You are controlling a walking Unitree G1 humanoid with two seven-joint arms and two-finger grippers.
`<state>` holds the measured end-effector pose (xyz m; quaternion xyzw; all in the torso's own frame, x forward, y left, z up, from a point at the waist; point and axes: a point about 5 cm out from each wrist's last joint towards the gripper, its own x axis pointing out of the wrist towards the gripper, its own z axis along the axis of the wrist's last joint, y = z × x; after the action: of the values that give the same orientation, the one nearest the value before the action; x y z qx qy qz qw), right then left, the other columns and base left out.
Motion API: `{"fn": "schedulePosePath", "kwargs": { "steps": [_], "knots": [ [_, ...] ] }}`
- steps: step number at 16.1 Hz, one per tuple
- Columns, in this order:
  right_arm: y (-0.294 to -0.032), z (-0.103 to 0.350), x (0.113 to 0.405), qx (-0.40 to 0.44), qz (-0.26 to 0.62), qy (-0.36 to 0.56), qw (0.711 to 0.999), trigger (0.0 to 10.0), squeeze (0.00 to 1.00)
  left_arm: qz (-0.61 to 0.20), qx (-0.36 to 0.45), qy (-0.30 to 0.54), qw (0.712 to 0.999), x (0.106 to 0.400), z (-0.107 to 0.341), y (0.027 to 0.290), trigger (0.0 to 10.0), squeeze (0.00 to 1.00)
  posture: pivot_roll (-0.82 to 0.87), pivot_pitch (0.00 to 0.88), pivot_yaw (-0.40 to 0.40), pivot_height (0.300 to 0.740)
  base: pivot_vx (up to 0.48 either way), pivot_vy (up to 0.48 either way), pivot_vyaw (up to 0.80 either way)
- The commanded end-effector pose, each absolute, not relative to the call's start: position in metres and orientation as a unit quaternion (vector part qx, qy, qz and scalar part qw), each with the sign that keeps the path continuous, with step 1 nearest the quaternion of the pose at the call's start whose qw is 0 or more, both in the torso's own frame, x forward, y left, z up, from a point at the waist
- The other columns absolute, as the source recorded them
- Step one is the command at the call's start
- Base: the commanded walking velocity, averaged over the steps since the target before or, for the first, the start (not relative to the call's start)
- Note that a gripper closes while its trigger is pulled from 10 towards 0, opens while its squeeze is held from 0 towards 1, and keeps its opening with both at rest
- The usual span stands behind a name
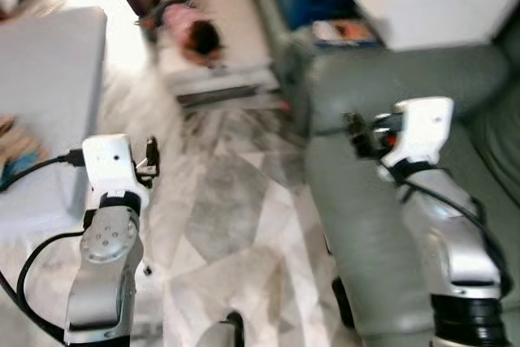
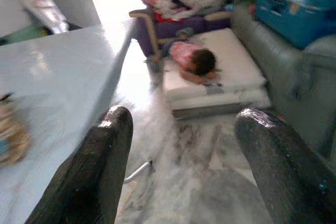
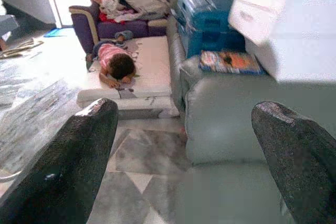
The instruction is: Picking trash to rubbish bin
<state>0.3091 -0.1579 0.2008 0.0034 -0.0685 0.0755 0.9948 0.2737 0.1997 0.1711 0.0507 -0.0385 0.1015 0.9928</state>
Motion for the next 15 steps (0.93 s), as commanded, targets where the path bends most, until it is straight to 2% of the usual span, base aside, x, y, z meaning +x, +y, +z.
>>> {"fn": "schedulePosePath", "kwargs": {
  "steps": [1, 7, 11, 14, 15],
  "knots": [
    [-0.1474, 0.2071, 0.3058, 0.016, 0.098, -0.081, 0.992, 10.0, 0.0, 0.108, 0.055, -0.045, 0.992, 0.2721, 0.1741, 0.2012, 10.0, 0.0, 0.07, 0.162, 0.003, 0.74, 0.0, 0.0, 0.72],
    [-0.1446, 0.2118, 0.306, 0.012, 0.106, -0.09, 0.99, 10.0, 0.0, 0.111, 0.053, -0.046, 0.991, 0.2747, 0.1744, 0.2007, 10.0, 0.0, 0.06, 0.155, 0.003, 0.74, 0.0, 0.0, 0.64],
    [-0.1471, 0.2063, 0.3083, 0.095, 0.099, -0.057, 0.989, 10.0, 0.0, 0.113, 0.046, -0.048, 0.991, 0.2758, 0.1761, 0.2007, 10.0, 0.0, 0.06, 0.152, 0.003, 0.74, 0.0, 0.0, 0.0],
    [-0.1499, 0.205, 0.311, 0.097, 0.083, -0.048, 0.991, 10.0, 0.0, 0.113, 0.042, -0.049, 0.991, 0.277, 0.1766, 0.2012, 10.0, 0.0, 0.06, 0.15, 0.001, 0.74, 0.0, 0.0, 0.0],
    [-0.1475, 0.2052, 0.3107, 0.124, 0.1, -0.044, 0.986, 10.0, 0.0, 0.113, 0.04, -0.049, 0.992, 0.2771, 0.177, 0.2006, 10.0, 0.0, 0.06, 0.15, 0.001, 0.74, 0.0, 0.0, 0.0]
  ]
}}
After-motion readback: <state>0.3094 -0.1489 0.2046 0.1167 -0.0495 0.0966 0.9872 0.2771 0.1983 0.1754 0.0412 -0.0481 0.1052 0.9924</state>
